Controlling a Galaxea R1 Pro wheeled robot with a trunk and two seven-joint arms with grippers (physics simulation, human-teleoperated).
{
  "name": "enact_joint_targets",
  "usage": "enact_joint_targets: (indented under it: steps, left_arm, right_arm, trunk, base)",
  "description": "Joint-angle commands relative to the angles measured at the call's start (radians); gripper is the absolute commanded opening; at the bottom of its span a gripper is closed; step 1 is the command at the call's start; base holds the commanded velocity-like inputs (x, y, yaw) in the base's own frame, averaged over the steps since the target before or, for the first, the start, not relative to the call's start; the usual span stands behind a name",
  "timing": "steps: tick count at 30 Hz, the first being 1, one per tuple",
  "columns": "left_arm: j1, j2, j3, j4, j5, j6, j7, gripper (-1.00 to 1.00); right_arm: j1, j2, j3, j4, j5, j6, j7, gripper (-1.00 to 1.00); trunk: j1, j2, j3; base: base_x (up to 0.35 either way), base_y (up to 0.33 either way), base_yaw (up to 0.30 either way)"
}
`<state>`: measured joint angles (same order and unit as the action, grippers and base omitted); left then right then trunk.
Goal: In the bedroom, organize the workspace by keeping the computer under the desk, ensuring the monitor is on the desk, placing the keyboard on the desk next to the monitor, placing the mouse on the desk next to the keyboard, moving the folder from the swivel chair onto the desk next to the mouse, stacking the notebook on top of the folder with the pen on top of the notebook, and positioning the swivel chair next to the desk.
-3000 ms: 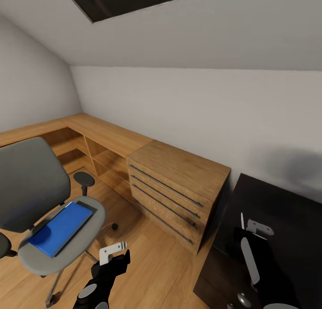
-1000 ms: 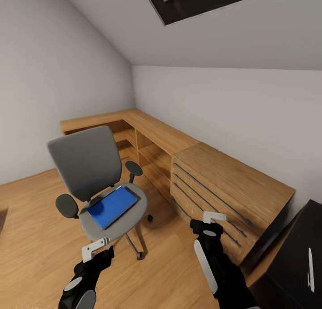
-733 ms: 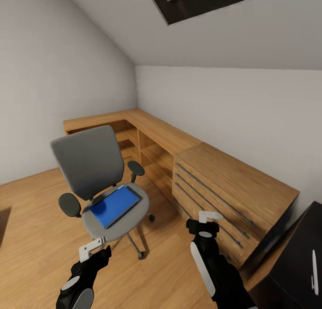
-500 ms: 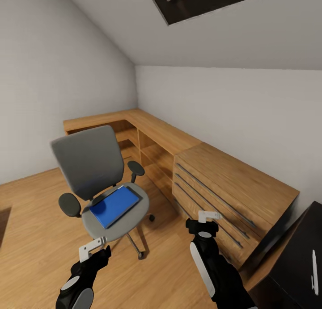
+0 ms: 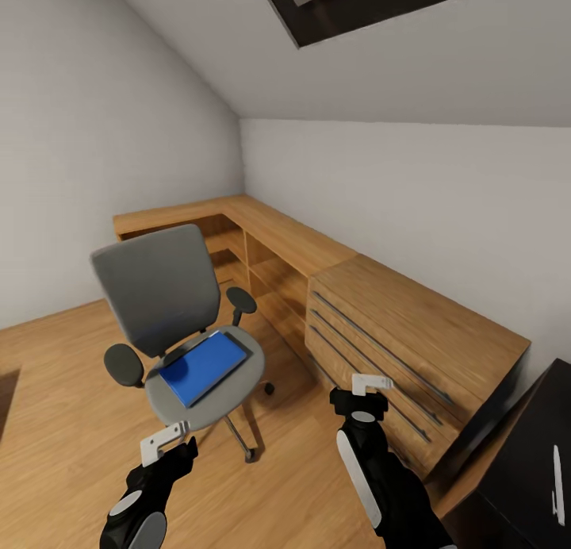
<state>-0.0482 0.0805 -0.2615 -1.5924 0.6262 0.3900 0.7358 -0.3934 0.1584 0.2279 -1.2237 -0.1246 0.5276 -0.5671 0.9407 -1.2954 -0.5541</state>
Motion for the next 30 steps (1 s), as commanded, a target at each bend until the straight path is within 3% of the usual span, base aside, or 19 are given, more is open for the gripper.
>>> enact_joint_targets:
  steps: [1, 15, 20, 30]
  left_arm:
    - [-0.001, 0.001, -0.002, -0.001, 0.006, 0.003, 0.008, 1.0]
    - [-0.001, 0.0, -0.003, -0.001, 0.006, 0.003, 0.008, 1.0]
    - [-0.001, -0.001, -0.003, -0.001, 0.006, 0.003, 0.008, 1.0]
    - [-0.001, -0.001, -0.003, -0.001, 0.006, 0.003, 0.008, 1.0]
  right_arm:
    - [-0.001, 0.0, 0.002, -0.001, -0.01, 0.002, -0.01, 1.0]
    - [-0.001, 0.0, 0.002, -0.001, -0.01, 0.003, -0.012, 1.0]
    - [-0.001, 0.001, 0.001, -0.001, -0.01, 0.002, -0.015, 1.0]
    - [-0.001, 0.004, 0.007, 0.001, -0.011, -0.036, -0.099, 1.0]
  trunk:
    - [0.0, -0.001, 0.0]
    - [0.0, -0.001, 0.009]
    - [0.0, -0.001, 0.007]
    - [0.0, -0.001, 0.0]
  base:
    - [0.0, 0.0, 0.0]
    - [0.0, 0.0, 0.02]
    - [0.0, 0.0, 0.178]
    - [0.0, 0.0, 0.246]
